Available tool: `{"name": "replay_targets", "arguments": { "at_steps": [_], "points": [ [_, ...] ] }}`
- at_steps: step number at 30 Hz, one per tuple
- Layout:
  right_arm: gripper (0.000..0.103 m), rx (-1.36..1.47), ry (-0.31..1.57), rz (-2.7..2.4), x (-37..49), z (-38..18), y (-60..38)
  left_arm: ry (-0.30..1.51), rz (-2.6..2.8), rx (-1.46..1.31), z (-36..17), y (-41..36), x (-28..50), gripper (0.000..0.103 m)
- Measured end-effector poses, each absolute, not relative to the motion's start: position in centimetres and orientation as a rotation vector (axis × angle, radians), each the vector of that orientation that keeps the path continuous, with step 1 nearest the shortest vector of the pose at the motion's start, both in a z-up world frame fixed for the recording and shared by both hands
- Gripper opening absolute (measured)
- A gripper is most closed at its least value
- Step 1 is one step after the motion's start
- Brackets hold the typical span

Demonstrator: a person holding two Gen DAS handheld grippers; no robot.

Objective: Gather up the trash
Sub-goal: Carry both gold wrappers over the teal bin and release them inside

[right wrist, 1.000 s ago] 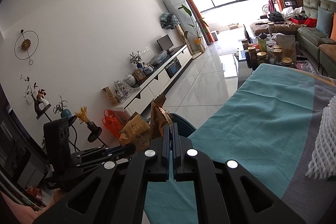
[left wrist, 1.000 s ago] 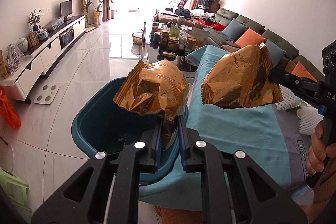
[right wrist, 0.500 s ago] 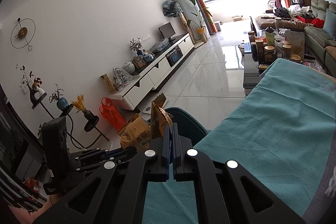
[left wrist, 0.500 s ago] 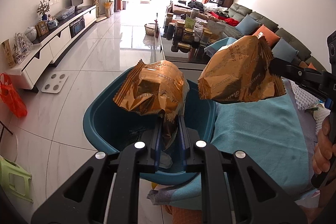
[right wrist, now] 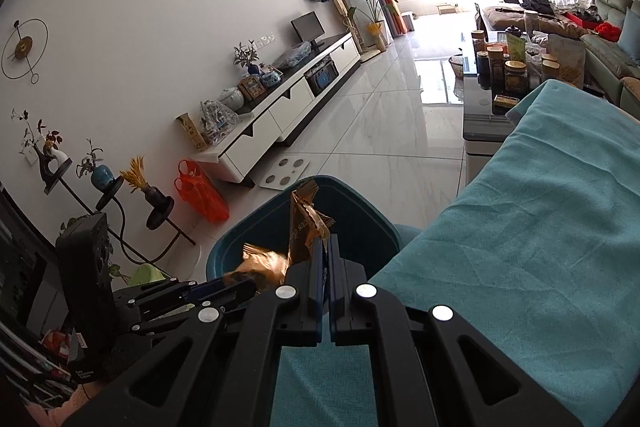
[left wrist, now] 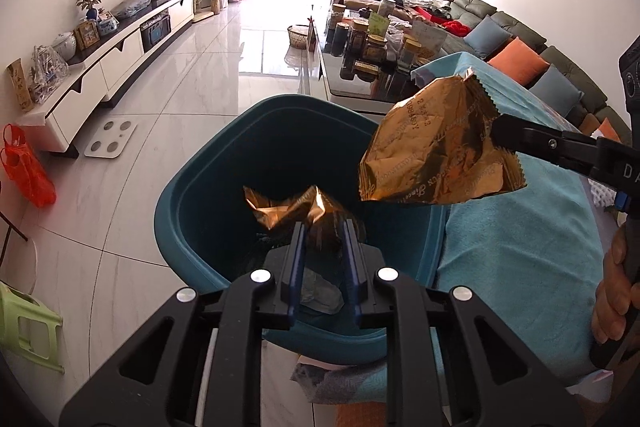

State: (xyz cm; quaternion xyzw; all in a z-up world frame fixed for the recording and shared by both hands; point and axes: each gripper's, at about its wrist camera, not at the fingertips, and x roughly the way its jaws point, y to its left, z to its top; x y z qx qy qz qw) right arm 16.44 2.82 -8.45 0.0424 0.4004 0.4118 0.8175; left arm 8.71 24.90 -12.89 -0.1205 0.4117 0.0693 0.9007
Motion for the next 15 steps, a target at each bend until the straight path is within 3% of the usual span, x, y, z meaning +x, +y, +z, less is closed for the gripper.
{"name": "replay_targets", "arguments": {
  "at_steps": [15],
  "points": [
    [0.011, 0.077, 0.918, 0.865, 16.9, -9.4, 4.4, 0.832, 0.140, -0.285, -13.6, 25.1, 10.1, 0.019]
  ]
}}
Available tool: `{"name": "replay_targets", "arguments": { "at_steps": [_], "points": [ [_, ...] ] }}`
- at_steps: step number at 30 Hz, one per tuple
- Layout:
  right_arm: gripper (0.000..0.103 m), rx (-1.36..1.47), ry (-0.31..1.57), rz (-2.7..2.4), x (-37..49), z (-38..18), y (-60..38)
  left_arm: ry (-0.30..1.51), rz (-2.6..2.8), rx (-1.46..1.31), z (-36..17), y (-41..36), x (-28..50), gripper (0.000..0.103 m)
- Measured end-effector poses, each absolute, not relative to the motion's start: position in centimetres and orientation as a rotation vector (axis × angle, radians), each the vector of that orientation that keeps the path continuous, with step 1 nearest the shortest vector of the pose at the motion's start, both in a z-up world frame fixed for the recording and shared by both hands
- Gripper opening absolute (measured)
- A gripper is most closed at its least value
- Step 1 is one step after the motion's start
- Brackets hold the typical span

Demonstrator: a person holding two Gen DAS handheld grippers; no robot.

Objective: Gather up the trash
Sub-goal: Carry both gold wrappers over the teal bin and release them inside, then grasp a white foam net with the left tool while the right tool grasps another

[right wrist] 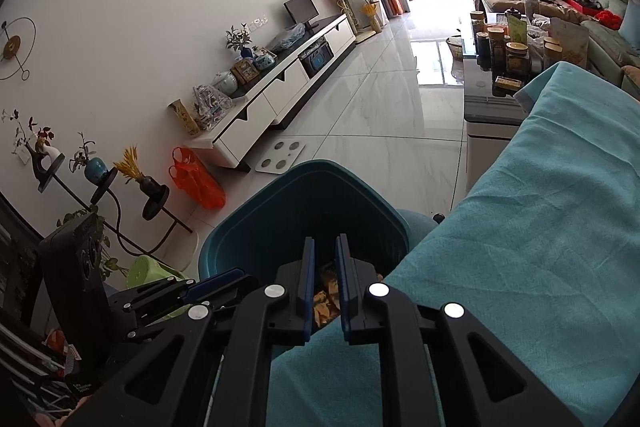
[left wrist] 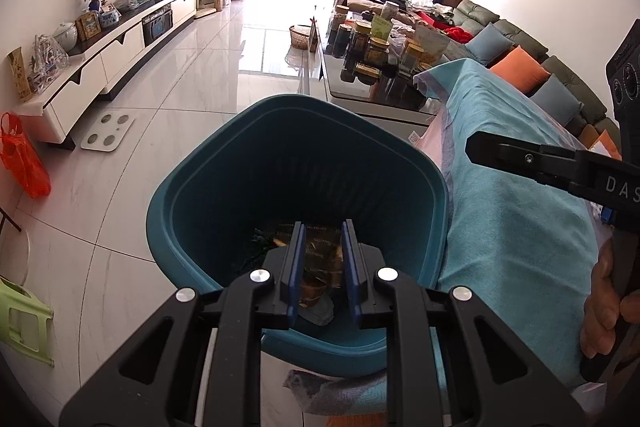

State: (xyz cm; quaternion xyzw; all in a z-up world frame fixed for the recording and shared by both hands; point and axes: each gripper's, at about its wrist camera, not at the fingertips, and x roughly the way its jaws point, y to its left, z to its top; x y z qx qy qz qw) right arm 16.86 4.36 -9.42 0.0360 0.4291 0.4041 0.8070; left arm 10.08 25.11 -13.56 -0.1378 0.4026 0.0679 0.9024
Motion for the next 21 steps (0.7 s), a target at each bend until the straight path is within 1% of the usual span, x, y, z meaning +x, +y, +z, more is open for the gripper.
{"name": "replay_targets", "arguments": {
  "at_steps": [2, 4, 6, 10, 13, 15, 17, 21],
  "points": [
    [0.011, 0.086, 0.913, 0.862, 16.7, -9.3, 3.8, 0.819, 0.135, -0.274, -13.0, 24.6, 9.8, 0.022],
    [0.015, 0.089, 0.905, 0.861, 16.3, -9.2, 3.2, 0.795, 0.126, -0.260, -12.4, 24.1, 9.3, 0.032],
    [0.018, 0.088, 0.889, 0.859, 15.8, -8.8, 2.4, 0.769, 0.112, -0.242, -11.7, 23.4, 8.8, 0.035],
    [0.022, 0.088, 0.838, 0.851, 14.6, -7.6, 0.4, 0.713, 0.059, -0.208, -9.9, 21.4, 8.0, 0.044],
    [0.027, 0.079, 0.787, 0.839, 13.5, -6.4, -1.5, 0.677, 0.009, -0.198, -8.6, 19.7, 7.7, 0.049],
    [0.028, 0.076, 0.749, 0.822, 12.6, -5.5, -3.1, 0.660, -0.034, -0.189, -7.8, 18.1, 7.7, 0.050],
    [0.030, 0.073, 0.712, 0.800, 11.8, -4.6, -4.8, 0.648, -0.077, -0.171, -7.3, 16.3, 7.8, 0.051],
    [0.038, 0.077, 0.656, 0.747, 10.2, -3.5, -8.8, 0.640, -0.169, -0.138, -6.6, 12.2, 8.2, 0.052]
  ]
}}
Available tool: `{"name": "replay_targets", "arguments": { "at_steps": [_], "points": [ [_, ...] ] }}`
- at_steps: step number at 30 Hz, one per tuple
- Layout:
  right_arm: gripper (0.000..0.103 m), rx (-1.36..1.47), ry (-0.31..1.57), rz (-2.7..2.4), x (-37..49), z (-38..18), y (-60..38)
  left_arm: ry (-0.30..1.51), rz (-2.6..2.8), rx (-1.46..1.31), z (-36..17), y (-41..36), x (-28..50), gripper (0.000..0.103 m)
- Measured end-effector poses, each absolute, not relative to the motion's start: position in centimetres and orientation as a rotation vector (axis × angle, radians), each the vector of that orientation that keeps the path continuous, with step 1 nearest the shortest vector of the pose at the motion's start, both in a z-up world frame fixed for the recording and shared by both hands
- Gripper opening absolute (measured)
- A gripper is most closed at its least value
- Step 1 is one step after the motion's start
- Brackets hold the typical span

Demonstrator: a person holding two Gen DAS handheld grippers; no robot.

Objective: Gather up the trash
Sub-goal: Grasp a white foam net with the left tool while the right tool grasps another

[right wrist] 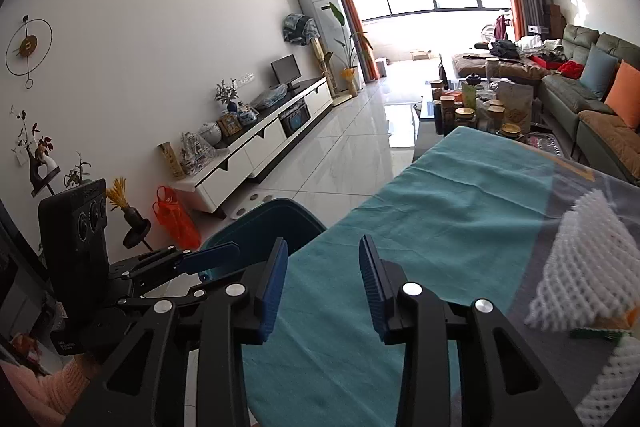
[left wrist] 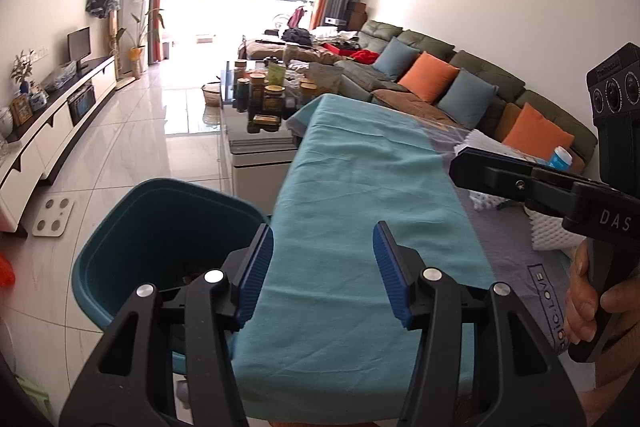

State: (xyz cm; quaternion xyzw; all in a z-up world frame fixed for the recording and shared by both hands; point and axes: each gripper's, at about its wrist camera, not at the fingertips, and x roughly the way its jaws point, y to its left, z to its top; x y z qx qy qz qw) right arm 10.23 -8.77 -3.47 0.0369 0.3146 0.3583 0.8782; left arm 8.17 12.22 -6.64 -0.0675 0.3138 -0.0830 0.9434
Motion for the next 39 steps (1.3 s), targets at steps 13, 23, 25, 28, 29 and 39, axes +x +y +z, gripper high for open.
{"name": "replay_targets", "arguments": {
  "at_steps": [13, 23, 25, 28, 29, 39],
  "points": [
    [0.043, 0.124, 0.592, 0.454, 5.6, -3.6, -22.7, 0.689, -0.380, -0.038, -7.4, 1.1, 10.8, 0.052],
    [0.048, 0.182, 0.554, 0.228, 3.2, -4.2, -31.2, 0.713, -0.506, 0.074, -7.9, -6.8, 15.0, 0.052],
    [0.048, 0.196, 0.562, 0.207, 3.0, -4.6, -32.2, 0.718, -0.515, 0.092, -8.0, -8.1, 16.0, 0.052],
    [0.051, 0.213, 0.585, 0.190, 3.1, -5.4, -33.2, 0.729, -0.521, 0.120, -8.3, -9.5, 17.2, 0.052],
    [0.051, 0.218, 0.593, 0.189, 3.2, -5.7, -33.5, 0.740, -0.520, 0.127, -8.4, -9.9, 17.6, 0.052],
    [0.051, 0.263, 0.642, 0.233, 3.5, -7.7, -33.3, 0.809, -0.493, 0.183, -9.9, -11.9, 21.3, 0.049]
  ]
}}
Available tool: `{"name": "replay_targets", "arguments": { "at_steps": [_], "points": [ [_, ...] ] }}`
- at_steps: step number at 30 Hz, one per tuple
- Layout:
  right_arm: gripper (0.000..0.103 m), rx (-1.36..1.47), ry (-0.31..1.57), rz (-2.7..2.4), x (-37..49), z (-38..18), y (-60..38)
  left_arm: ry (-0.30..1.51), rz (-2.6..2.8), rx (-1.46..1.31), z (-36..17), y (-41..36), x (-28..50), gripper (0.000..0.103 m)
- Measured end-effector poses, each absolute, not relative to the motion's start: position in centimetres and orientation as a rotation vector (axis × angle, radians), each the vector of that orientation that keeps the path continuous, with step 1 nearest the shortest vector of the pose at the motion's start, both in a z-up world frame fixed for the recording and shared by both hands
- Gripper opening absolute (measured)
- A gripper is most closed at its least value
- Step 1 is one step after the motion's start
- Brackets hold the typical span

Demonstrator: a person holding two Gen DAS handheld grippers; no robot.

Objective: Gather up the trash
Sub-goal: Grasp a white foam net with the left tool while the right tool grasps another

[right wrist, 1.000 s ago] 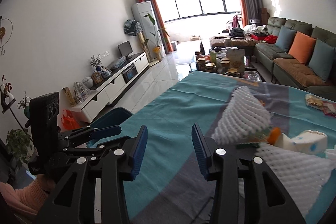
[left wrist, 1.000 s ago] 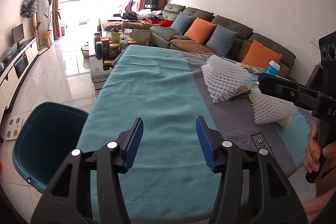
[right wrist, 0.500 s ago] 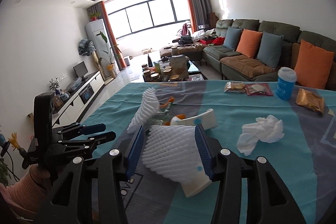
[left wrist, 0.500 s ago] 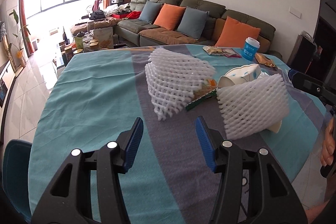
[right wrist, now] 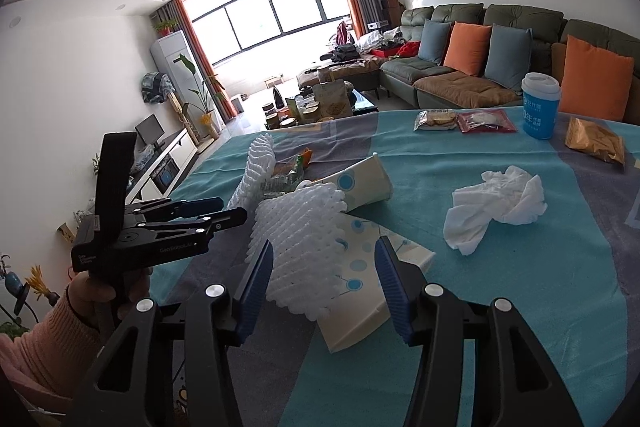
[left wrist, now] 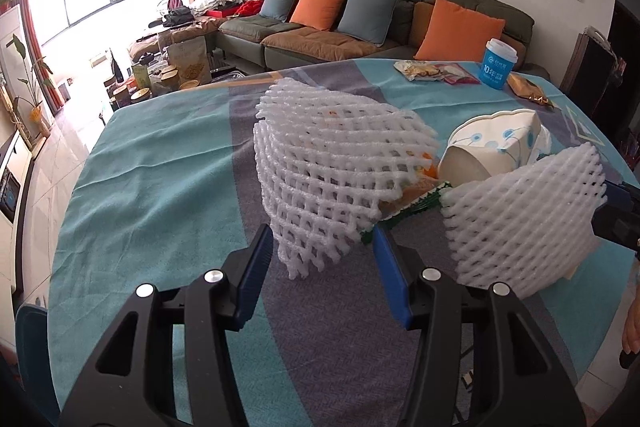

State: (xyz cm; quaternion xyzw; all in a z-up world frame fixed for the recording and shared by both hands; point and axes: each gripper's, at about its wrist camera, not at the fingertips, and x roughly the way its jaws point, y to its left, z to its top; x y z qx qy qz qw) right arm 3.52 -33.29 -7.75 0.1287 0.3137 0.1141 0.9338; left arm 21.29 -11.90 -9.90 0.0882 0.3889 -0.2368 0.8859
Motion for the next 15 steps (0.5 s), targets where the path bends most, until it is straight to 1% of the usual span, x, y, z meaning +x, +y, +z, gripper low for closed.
{"name": "replay_targets", "arguments": {
  "at_steps": [2, 5, 7, 8, 10, 15],
  "points": [
    [0.050, 0.264, 0.642, 0.241, 3.5, -7.7, -33.1, 0.821, -0.489, 0.180, -10.0, -11.9, 21.8, 0.047],
    [0.042, 0.263, 0.646, 0.253, 3.6, -7.8, -33.0, 0.832, -0.487, 0.168, -10.2, -11.8, 22.3, 0.038],
    [0.035, 0.268, 0.650, 0.261, 3.6, -8.0, -33.1, 0.840, -0.484, 0.159, -10.3, -11.7, 22.5, 0.026],
    [0.033, 0.271, 0.651, 0.264, 3.6, -8.0, -33.1, 0.841, -0.480, 0.155, -10.4, -11.6, 22.5, 0.024],
    [0.023, 0.276, 0.654, 0.274, 3.6, -8.1, -33.1, 0.838, -0.478, 0.147, -10.3, -11.4, 22.5, 0.017],
    [0.018, 0.274, 0.642, 0.291, 3.3, -7.7, -32.9, 0.824, -0.474, 0.137, -10.0, -10.9, 21.8, 0.015]
  ]
}}
